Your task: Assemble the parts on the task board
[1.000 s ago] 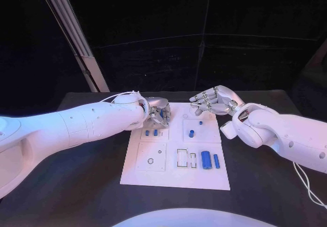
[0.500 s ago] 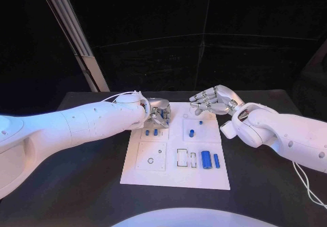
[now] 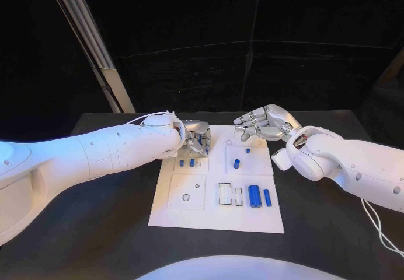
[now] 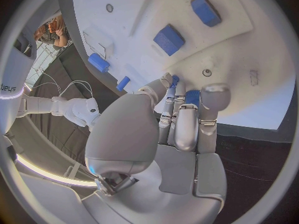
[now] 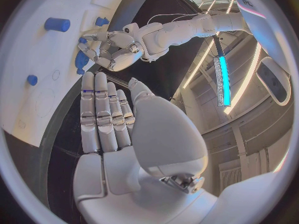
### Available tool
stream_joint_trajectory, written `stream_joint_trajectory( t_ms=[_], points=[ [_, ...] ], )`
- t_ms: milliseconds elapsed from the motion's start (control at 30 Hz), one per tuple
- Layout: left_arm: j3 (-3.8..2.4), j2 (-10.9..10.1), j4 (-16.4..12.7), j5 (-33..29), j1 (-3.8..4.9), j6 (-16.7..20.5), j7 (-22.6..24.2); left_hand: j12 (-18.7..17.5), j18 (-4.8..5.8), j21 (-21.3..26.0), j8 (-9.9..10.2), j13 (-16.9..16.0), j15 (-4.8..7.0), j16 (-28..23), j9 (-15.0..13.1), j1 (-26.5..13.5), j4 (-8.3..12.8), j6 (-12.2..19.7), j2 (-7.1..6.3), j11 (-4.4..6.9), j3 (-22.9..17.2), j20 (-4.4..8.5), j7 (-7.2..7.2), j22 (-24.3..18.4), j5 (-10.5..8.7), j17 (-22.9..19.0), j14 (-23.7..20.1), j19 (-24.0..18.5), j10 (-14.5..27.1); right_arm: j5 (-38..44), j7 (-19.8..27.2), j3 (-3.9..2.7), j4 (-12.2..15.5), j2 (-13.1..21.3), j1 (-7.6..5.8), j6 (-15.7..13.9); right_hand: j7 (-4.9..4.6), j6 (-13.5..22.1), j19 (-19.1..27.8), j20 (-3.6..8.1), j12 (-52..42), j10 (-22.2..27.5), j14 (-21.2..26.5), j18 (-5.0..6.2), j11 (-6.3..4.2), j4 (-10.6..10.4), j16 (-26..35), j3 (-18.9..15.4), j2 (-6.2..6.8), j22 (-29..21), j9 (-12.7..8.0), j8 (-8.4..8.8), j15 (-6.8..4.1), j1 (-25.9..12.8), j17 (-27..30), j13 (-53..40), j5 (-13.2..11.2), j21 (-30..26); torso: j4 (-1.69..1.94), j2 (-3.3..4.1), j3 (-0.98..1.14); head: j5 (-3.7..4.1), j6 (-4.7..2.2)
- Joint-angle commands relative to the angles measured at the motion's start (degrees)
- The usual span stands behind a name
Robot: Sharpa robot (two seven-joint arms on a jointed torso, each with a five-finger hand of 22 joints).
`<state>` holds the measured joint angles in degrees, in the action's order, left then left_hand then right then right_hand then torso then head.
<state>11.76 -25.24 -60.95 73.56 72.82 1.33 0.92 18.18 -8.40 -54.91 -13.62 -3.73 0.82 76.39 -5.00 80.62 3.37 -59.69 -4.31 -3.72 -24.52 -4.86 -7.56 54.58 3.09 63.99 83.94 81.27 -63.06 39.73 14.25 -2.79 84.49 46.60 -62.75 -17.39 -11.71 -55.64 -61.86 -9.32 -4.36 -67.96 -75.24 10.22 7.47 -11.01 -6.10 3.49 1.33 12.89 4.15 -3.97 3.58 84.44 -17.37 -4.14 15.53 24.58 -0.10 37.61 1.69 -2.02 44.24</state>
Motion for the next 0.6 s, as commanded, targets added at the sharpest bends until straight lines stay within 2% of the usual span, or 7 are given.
stream_joint_trajectory(
  t_ms=[33, 233, 400, 600],
  points=[
    [0.22, 0.0, 0.0, 1.1, -0.35, -0.9, -0.7, -0.4, 1.06, -0.6, 0.4, 0.0, 0.37, 0.3, 0.1, 0.7, 0.5, -0.8, 0.14, -0.05, -1.1, 0.35, 0.00, 0.5, 0.01, 0.0, 1.2, 0.2, -0.8, -0.2, 0.6, -0.03, 0.1, 0.0, -0.10, -0.1, 0.08, 0.3, -0.2, -0.06, -0.3, 0.4, 0.0, 0.24, -0.11, 0.0, 0.3, 0.3, -0.35, -0.1, 0.1, 0.12, -0.04, 0.4, 0.1, 0.0, 0.2, -0.2, 0.07, -0.04, 0.01, 0.03, 0.00],
    [0.21, -0.5, -0.7, 1.3, -0.40, 1.6, 0.5, -0.8, 1.16, -1.4, 0.7, -0.1, 0.35, 0.5, 0.2, 0.3, 1.1, -1.1, -0.01, 0.01, -2.3, 0.41, -0.06, 1.3, -0.03, -0.1, 1.3, 0.3, -1.4, -0.2, 0.7, -0.03, 0.1, 0.0, -0.10, -0.1, 0.08, 0.3, -0.2, -0.06, -0.3, 0.4, 0.0, 0.24, -0.11, 0.0, 0.3, 0.3, -0.35, -0.1, 0.1, 0.12, -0.04, 0.4, 0.1, 0.0, 0.2, -0.2, 0.04, -0.04, -0.05, 0.12, -0.05],
    [0.16, -2.0, -2.3, 0.8, -0.39, 4.0, 1.7, -1.2, 1.23, -1.9, 0.8, -0.1, 0.37, 0.5, 0.3, -0.2, 1.4, -1.5, -0.14, 0.02, -3.0, 0.42, -0.09, 1.9, -0.03, -0.4, 1.3, 0.4, -1.9, -0.2, 0.7, -0.03, 0.1, 0.1, -0.10, -0.2, 0.08, 0.3, -0.2, -0.06, -0.3, 0.4, 0.0, 0.24, -0.11, 0.0, 0.3, 0.3, -0.35, -0.1, 0.1, 0.12, -0.04, 0.4, 0.1, 0.0, 0.2, -0.2, 0.06, -0.09, 0.00, 0.18, -0.20],
    [0.02, -3.8, -4.2, -0.8, -0.28, 6.6, 2.8, -1.4, 1.25, -2.1, 0.9, -0.1, 0.40, 0.5, 0.3, -0.5, 1.6, -1.9, -0.21, 0.05, -3.5, 0.44, -0.10, 2.1, -0.02, -0.5, 1.3, 0.4, -2.2, -0.2, 0.7, -0.03, 0.0, 0.1, -0.10, -0.2, 0.08, 0.3, -0.2, -0.06, -0.3, 0.4, 0.0, 0.24, -0.11, 0.0, 0.3, 0.3, -0.35, -0.1, 0.1, 0.12, -0.04, 0.4, 0.1, 0.0, 0.2, -0.2, 0.16, -0.11, -0.04, 0.21, -0.40]
  ],
)
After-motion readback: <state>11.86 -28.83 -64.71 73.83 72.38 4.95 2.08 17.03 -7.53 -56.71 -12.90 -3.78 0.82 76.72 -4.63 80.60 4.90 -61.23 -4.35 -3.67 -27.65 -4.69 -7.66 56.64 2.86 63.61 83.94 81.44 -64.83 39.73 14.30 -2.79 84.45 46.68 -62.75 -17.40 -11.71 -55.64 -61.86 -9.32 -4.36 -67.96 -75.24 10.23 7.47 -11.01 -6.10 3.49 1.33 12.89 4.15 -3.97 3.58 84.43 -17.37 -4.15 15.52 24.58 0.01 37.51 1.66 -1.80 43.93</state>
